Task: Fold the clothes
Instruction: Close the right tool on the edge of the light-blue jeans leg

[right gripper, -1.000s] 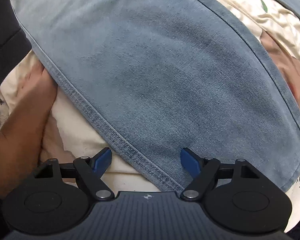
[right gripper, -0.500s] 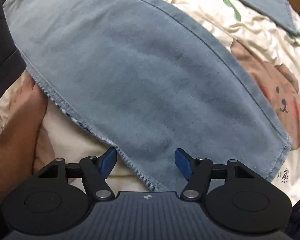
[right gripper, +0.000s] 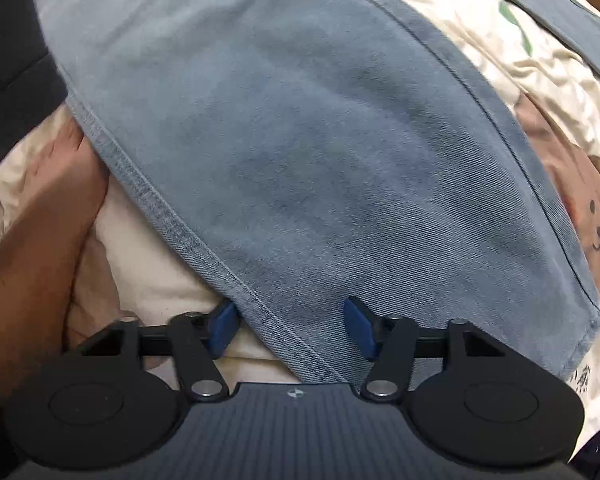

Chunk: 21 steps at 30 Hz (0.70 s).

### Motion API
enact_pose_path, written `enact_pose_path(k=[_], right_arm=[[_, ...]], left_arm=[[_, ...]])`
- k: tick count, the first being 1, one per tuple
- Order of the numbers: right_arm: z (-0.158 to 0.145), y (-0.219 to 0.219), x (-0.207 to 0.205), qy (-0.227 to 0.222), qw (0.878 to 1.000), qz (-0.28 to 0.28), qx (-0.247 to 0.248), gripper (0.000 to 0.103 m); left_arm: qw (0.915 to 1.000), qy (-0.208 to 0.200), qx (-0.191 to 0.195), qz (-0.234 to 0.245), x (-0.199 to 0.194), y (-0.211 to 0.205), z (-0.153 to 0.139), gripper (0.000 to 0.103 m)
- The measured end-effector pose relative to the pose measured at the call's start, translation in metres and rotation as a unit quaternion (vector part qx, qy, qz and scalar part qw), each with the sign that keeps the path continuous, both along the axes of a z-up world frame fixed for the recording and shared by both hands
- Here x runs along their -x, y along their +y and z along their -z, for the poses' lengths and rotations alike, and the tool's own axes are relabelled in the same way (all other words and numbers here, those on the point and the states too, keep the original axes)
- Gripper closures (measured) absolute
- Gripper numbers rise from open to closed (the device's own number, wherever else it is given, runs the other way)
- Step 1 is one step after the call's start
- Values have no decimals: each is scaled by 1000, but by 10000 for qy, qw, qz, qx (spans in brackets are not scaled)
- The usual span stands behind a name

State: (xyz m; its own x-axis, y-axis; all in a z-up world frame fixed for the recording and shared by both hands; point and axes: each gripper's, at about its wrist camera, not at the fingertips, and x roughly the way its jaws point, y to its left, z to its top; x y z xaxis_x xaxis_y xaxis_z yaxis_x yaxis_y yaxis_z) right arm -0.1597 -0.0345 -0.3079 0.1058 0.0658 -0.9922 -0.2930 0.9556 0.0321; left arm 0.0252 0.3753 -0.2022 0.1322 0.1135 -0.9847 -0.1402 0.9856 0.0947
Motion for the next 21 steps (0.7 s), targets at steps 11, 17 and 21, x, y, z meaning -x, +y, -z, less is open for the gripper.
enact_pose_path(k=[11, 17, 21], right_arm=[[3, 12, 5, -188, 9991, -356, 121, 54], [-5, 10, -2, -178, 9996, -229, 53, 84], [-19, 12, -3, -350, 9993, -143, -5, 95]], left_arm=[[9999, 87, 13, -52, 5, 21, 6, 5], [10000, 35, -20, -30, 0, 29, -5, 5], [10000, 36, -29, -70, -5, 29, 0, 5]])
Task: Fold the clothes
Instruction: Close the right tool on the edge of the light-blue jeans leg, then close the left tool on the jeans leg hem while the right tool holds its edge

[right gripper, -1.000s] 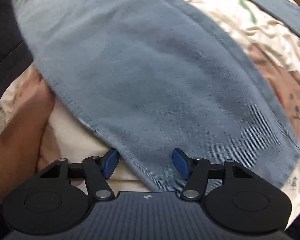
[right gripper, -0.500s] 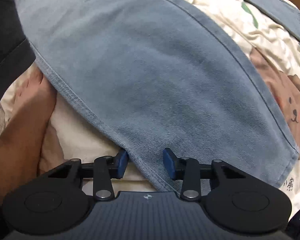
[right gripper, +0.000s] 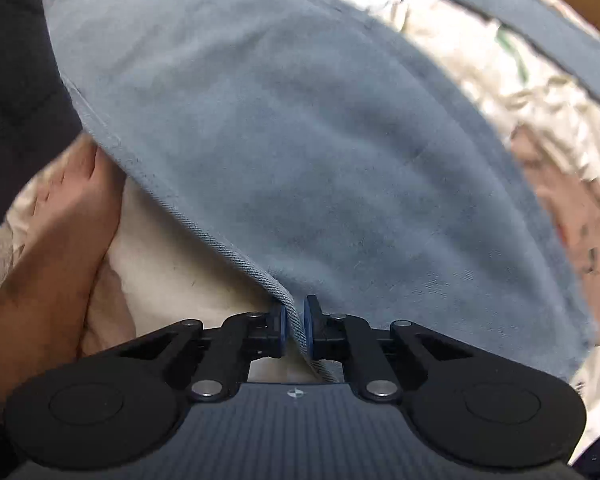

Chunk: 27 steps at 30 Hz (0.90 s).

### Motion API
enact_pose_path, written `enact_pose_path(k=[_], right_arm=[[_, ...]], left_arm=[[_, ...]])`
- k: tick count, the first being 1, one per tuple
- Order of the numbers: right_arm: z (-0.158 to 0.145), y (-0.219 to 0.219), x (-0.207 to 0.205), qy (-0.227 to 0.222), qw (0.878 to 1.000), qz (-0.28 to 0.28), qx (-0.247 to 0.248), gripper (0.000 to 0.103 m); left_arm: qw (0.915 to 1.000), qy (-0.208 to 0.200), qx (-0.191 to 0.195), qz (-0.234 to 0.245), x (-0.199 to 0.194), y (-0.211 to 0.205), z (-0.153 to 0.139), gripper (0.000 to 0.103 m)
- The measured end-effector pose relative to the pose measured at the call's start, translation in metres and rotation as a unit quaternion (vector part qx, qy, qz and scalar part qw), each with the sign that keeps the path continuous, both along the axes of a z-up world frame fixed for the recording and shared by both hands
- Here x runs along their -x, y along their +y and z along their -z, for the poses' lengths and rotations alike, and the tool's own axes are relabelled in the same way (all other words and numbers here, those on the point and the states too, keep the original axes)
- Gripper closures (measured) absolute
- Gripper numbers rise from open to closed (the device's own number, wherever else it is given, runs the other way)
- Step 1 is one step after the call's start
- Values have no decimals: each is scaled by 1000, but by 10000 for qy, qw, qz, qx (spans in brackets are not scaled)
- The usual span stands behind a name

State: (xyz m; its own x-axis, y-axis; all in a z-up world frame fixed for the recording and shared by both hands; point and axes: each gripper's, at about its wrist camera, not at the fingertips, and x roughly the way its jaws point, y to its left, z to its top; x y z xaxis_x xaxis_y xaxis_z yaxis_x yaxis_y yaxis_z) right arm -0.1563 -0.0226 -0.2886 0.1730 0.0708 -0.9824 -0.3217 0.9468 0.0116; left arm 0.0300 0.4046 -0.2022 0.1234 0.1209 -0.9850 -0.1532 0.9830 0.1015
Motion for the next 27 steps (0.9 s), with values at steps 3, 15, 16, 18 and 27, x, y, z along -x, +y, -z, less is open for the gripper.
enact_pose_path(k=[3, 15, 16, 18, 27], right_arm=[[8, 8, -5, 67, 10000, 12, -53, 94], [26, 27, -17, 220, 9993, -244, 187, 99], [24, 27, -17, 205, 9993, -237, 201, 99], [20, 27, -17, 161, 9995, -190, 197, 99], [1, 11, -19, 84, 9992, 361, -150, 99]], left_arm=[[9998, 30, 125, -169, -1, -1, 7, 7], [9996, 61, 252, -54, -4, -11, 9, 7], [9995, 78, 280, -122, -4, -9, 12, 7], [9991, 114, 328, -242, -5, -7, 17, 7], [9979, -133, 460, -445, -8, -3, 26, 13]])
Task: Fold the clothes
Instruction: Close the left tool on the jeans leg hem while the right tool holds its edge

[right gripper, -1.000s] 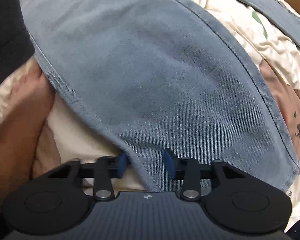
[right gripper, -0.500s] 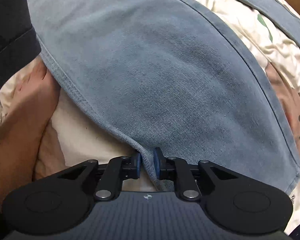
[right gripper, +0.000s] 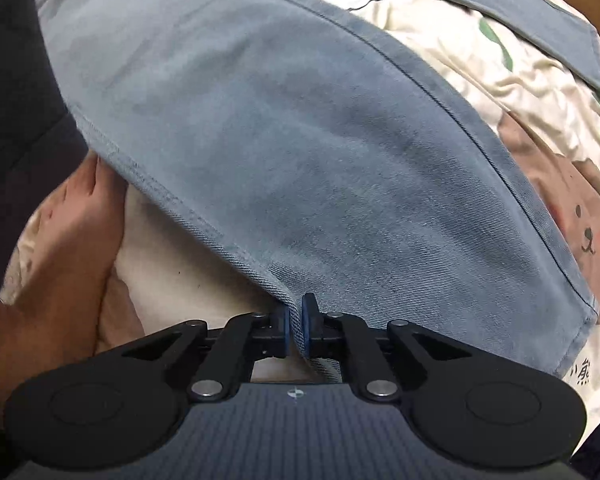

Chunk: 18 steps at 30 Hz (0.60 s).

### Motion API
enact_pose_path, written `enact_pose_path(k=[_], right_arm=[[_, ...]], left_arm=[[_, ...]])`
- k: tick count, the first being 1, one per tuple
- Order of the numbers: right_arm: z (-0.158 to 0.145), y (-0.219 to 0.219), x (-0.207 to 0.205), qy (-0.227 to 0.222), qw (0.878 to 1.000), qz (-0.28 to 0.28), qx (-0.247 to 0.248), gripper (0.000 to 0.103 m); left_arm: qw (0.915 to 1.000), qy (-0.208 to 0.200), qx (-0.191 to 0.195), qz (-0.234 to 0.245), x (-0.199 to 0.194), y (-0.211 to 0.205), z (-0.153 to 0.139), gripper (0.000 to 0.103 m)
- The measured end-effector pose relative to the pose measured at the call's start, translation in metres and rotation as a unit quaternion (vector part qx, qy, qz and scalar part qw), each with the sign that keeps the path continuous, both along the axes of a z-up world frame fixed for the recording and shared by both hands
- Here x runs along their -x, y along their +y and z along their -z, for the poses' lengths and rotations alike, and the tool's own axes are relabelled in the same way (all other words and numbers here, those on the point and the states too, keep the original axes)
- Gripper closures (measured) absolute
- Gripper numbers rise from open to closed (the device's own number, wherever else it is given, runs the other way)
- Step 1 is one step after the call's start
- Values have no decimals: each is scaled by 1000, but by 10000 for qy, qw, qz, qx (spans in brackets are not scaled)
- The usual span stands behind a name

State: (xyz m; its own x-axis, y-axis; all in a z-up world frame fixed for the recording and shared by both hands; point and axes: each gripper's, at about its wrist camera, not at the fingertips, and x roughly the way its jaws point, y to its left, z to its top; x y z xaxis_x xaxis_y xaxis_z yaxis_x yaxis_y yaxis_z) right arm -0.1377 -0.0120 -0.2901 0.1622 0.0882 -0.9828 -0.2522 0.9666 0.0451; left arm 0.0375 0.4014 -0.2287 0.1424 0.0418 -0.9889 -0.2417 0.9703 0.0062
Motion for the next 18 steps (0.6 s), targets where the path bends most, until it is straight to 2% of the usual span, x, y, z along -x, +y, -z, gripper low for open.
enact_pose_path(k=[3, 5, 7, 18], right_arm=[[-8, -6, 2, -74, 9998, 179, -93, 99], [-14, -8, 4, -129, 9994, 294, -149, 100], [-16, -11, 2, -199, 9988, 396, -216, 101], [-18, -13, -3, -249, 9979, 475, -371, 101]], left_arm=[[9994, -29, 173, -309, 0, 7, 7, 20], [9980, -97, 286, -547, 0, 11, 10, 32], [9962, -163, 413, -752, 0, 15, 13, 38], [9853, -279, 781, -1497, 0, 24, 38, 42]])
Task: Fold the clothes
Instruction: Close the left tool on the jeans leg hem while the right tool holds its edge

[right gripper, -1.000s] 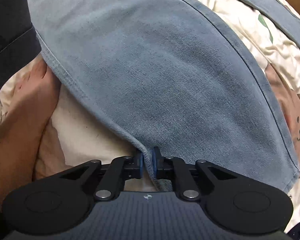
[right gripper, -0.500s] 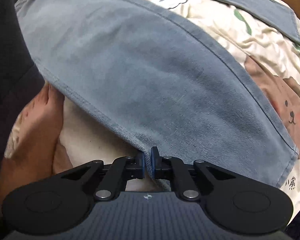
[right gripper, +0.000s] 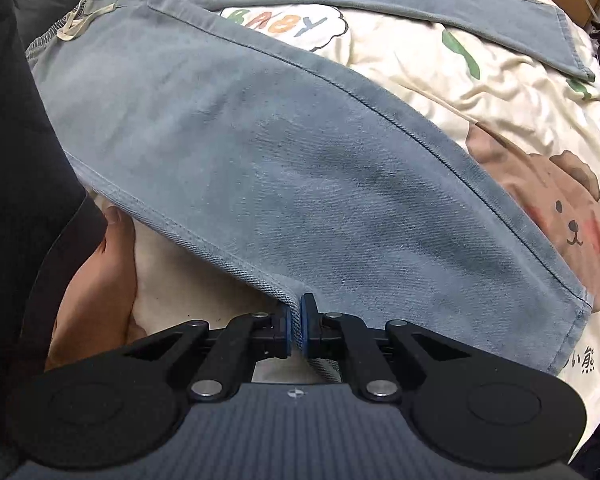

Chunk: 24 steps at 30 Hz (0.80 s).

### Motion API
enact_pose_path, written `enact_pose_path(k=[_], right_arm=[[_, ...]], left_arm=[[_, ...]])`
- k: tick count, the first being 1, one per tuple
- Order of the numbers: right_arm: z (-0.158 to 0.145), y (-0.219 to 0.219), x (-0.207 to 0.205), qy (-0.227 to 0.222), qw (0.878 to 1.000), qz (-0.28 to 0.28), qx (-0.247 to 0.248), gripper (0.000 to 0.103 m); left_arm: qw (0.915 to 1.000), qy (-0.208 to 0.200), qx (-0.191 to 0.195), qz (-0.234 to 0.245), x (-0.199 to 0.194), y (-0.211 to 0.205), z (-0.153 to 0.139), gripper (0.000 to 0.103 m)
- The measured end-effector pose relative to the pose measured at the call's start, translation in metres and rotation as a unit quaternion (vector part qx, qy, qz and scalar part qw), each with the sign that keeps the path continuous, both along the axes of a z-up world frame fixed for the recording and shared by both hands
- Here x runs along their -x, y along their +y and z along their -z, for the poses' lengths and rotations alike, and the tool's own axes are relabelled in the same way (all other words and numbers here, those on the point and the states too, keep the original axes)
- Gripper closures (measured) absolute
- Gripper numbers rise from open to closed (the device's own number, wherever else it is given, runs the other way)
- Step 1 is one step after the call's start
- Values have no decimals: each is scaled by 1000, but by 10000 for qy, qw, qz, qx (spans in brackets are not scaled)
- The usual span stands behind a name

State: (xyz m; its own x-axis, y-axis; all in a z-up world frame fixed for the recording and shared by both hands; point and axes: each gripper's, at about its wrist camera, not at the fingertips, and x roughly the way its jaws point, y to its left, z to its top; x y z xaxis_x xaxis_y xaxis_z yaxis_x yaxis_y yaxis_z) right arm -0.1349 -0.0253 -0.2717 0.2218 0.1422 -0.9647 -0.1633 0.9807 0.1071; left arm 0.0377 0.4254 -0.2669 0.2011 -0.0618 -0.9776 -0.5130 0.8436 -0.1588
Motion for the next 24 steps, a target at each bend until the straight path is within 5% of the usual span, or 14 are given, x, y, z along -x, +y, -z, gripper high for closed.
enact_pose_path(k=[5, 19, 24], right_arm=[[-1, -3, 2, 83, 10000, 0, -28, 101], [3, -3, 2, 203, 9998, 37, -30, 101], [2, -3, 3, 231, 9997, 62, -43, 100]], left_arm=[[9983, -101, 316, -485, -1, 6, 20, 62], [9898, -542, -23, -1317, -24, 58, 33, 71], [9828, -657, 190, -1713, -25, 83, 39, 71]])
